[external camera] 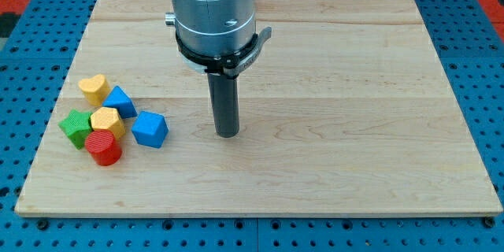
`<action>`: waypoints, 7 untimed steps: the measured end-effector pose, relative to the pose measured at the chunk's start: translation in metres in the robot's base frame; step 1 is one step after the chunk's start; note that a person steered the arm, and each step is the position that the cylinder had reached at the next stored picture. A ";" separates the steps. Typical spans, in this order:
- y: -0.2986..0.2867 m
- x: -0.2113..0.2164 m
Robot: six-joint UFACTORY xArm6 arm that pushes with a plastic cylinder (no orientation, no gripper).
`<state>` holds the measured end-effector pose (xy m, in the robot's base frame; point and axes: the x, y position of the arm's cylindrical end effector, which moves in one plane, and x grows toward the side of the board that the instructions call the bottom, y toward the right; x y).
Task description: Push the red circle into green circle
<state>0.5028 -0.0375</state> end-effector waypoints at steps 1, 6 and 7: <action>0.000 0.004; -0.079 0.088; -0.143 0.095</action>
<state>0.5974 -0.1804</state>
